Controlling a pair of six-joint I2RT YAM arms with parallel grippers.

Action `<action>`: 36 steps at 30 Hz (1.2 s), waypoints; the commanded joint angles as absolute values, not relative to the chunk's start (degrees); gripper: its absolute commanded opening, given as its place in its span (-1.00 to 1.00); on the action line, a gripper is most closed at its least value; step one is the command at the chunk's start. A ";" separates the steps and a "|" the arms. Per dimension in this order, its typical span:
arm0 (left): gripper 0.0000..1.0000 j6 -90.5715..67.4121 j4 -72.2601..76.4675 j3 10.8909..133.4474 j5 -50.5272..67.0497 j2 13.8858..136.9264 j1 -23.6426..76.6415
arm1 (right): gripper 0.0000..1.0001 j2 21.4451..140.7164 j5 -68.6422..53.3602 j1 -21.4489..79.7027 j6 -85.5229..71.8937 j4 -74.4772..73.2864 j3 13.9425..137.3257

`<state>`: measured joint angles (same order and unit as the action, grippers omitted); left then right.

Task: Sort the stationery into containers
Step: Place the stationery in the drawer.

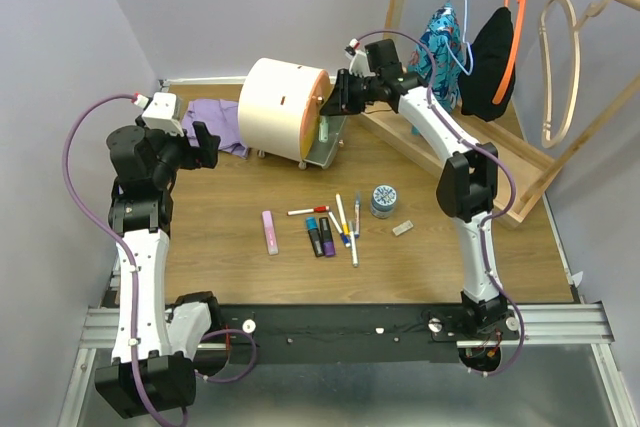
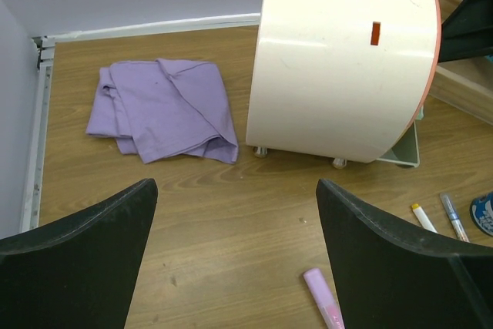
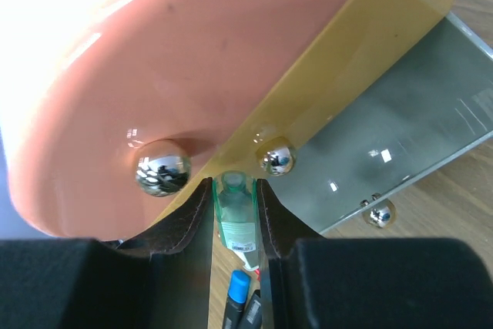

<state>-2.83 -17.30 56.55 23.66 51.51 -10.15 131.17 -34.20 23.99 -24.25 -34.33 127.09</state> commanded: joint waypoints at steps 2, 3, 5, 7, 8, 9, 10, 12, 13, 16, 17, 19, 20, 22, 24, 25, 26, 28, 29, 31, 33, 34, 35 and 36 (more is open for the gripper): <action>0.86 -3.95 -17.14 55.64 25.05 51.42 -11.42 | -0.71 132.63 -34.10 23.55 -26.01 -33.22 124.72; 0.86 -3.96 -17.14 55.55 25.14 51.42 -11.43 | -0.70 132.71 -33.93 23.55 -26.10 -33.14 124.46; 0.86 -4.04 -17.23 55.37 25.22 51.50 -11.60 | -0.61 132.63 -33.14 23.55 -26.54 -33.22 123.66; 0.85 -4.13 -17.14 55.28 25.31 51.50 -11.69 | -0.36 132.63 -32.61 23.64 -27.41 -33.31 122.79; 0.85 -4.13 -16.96 55.20 25.31 51.50 -11.69 | -0.30 132.54 -32.87 23.56 -27.60 -33.05 122.52; 0.85 -4.30 -16.96 55.02 25.31 51.50 -11.69 | -0.24 132.37 -33.05 23.55 -27.77 -32.87 122.26; 0.85 -4.48 -16.79 54.93 25.40 51.42 -11.69 | -0.20 132.28 -33.39 23.55 -28.38 -32.52 122.08; 0.86 -4.66 -16.70 54.76 25.40 51.33 -11.86 | -0.11 131.84 -34.01 23.64 -28.65 -32.34 121.64; 0.86 -4.66 -16.61 54.67 25.57 51.24 -11.95 | -0.09 131.57 -34.01 23.56 -28.74 -32.34 121.55; 0.86 -5.01 -16.44 54.41 25.58 51.06 -11.87 | -0.01 129.91 -33.93 23.55 -28.57 -32.52 120.24; 0.85 -5.10 -16.17 54.32 25.58 50.98 -11.87 | 0.00 129.47 -34.01 23.55 -28.48 -32.61 119.71; 0.86 -5.62 -16.00 54.40 26.01 50.89 -11.95 | 0.00 127.28 -34.10 23.47 -26.73 -33.04 118.39; 0.86 -5.71 -16.08 54.40 26.10 50.71 -11.87 | 0.00 126.05 -34.36 23.29 -25.50 -34.27 117.95; 0.85 -5.89 -16.08 54.49 26.37 50.36 -11.87 | 0.00 123.24 -35.59 22.16 -20.78 -35.33 115.25; 0.85 -5.63 -16.08 54.23 26.80 49.75 -11.87 | 0.00 118.49 -38.57 21.01 -14.97 -37.69 113.12; 0.86 -5.54 -16.17 53.79 27.42 49.49 -11.78 | 0.01 117.08 -39.45 20.40 -6.15 -39.36 112.59; 0.86 -5.28 -16.17 53.62 28.03 48.96 -11.86 | 0.01 115.94 -40.25 20.13 -1.02 -44.07 112.24; 0.86 -4.57 -16.17 52.83 28.91 48.34 -11.95 | 0.01 111.55 -40.25 20.13 17.36 -48.93 110.58; 0.86 -4.40 -16.26 52.56 29.96 48.08 -11.87 | 0.01 109.88 -40.34 20.13 23.06 -52.78 106.91; 0.86 -4.13 -16.35 52.03 31.02 47.81 -11.95 | 0.04 103.56 -39.91 20.13 39.35 -55.97 101.71; 0.85 -4.04 -16.61 51.77 32.08 47.72 -11.95 | 0.07 98.99 -38.24 20.13 47.69 -58.88 93.02; 0.86 -4.22 -16.70 51.51 32.34 47.90 -11.87 | 0.08 95.48 -37.62 20.04 55.73 -59.93 90.81; 0.86 -4.22 -16.79 51.42 32.60 48.07 -11.95 | 0.08 94.14 -35.79 20.13 59.64 -62.29 88.27; 0.86 -4.13 -16.70 51.24 33.48 48.08 -11.87 | 0.08 93.00 -34.64 20.13 63.33 -63.62 84.41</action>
<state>-4.71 -16.78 52.49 29.06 48.49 -11.53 98.39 -37.91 19.53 30.76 -50.96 96.01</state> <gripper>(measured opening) 0.928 0.535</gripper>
